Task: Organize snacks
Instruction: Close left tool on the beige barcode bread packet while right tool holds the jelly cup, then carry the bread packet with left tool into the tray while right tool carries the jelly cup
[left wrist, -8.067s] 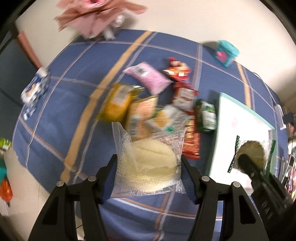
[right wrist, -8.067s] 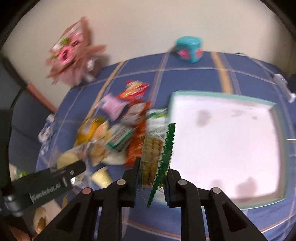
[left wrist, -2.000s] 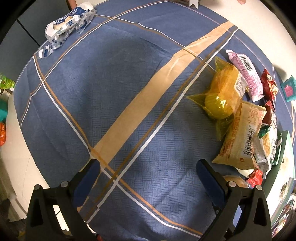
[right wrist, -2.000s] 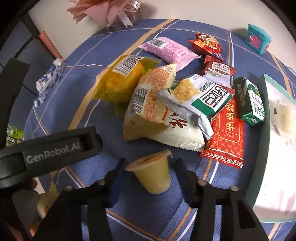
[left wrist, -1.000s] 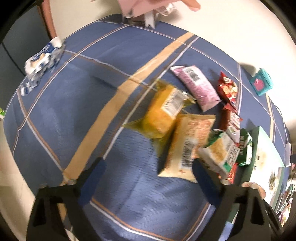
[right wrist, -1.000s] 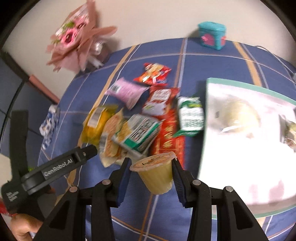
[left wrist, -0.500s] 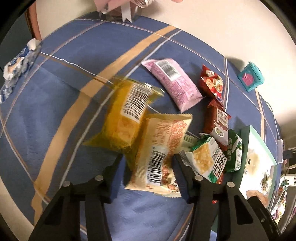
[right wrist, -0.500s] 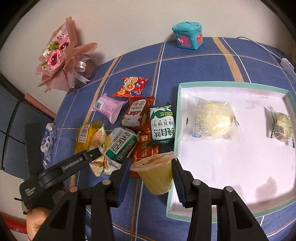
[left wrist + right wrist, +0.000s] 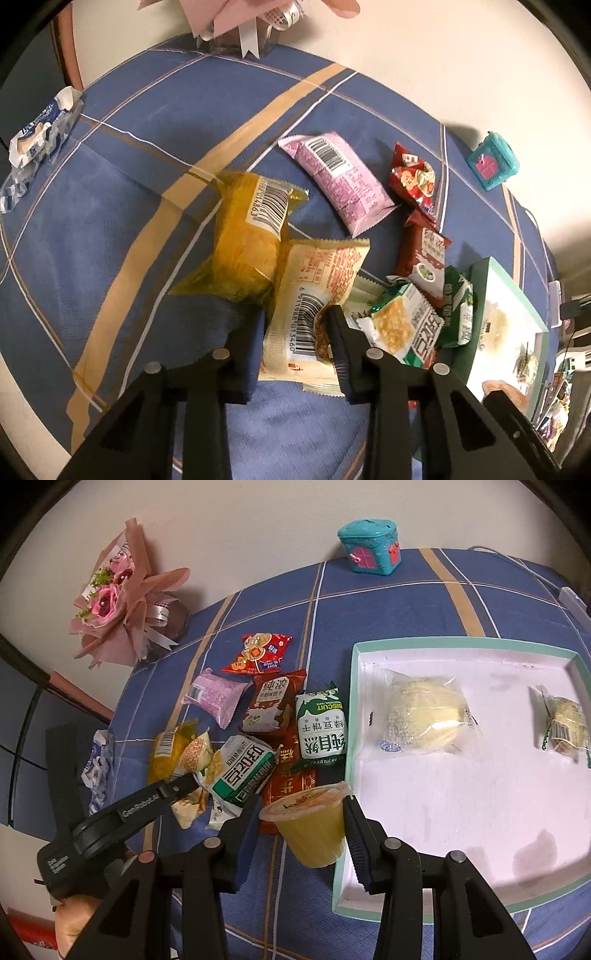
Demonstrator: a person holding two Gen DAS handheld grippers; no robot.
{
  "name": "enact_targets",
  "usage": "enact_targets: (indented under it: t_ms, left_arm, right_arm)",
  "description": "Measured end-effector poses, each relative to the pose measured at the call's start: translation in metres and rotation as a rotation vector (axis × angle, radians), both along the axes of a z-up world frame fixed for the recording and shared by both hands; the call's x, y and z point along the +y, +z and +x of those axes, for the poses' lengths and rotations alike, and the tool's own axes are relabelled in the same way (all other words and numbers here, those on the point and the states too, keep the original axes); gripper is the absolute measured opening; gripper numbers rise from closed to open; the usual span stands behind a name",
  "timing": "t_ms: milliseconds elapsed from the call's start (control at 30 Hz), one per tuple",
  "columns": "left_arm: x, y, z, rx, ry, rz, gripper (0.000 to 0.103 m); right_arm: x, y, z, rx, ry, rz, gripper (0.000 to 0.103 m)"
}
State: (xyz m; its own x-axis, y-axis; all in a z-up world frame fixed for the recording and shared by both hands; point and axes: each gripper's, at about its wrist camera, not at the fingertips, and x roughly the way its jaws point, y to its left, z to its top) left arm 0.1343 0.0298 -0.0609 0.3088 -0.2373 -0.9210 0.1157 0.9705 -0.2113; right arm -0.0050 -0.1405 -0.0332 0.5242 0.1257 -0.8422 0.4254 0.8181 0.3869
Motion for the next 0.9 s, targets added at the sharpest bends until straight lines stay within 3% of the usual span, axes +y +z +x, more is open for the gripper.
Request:
enact_targets:
  t_ms: [100,133,167,400,500,600,900]
  left_arm:
    - [0.008,0.011,-0.006,-0.016,0.007,-0.023,0.024]
    - [0.007,0.012,-0.005,-0.023,0.009,-0.026,0.013]
    - [0.009,0.016,-0.006,-0.033,0.011,-0.030,0.008]
    - [0.011,0.014,-0.002,-0.020,0.029,-0.067,0.008]
    - [0.014,0.012,-0.003,-0.014,0.030,-0.076,0.014]
    - [0.012,0.005,-0.002,0.003,0.026,-0.070,0.030]
    - [-0.003,-0.017,-0.001,0.014,-0.013,-0.025,0.043]
  right_arm:
    - [-0.002,0.000,-0.001,0.001,-0.006,0.005,0.047]
    - [-0.003,0.000,-0.002,0.001,-0.008,0.005,0.047]
    - [-0.004,0.000,-0.003,0.002,-0.011,0.006,0.047]
    - [-0.010,0.002,-0.007,0.002,-0.023,0.012,0.047]
    - [-0.012,0.002,-0.009,0.001,-0.027,0.016,0.047]
    - [-0.013,-0.001,-0.008,0.012,-0.025,0.021,0.047]
    - [-0.012,-0.011,-0.007,0.044,-0.022,0.034,0.047]
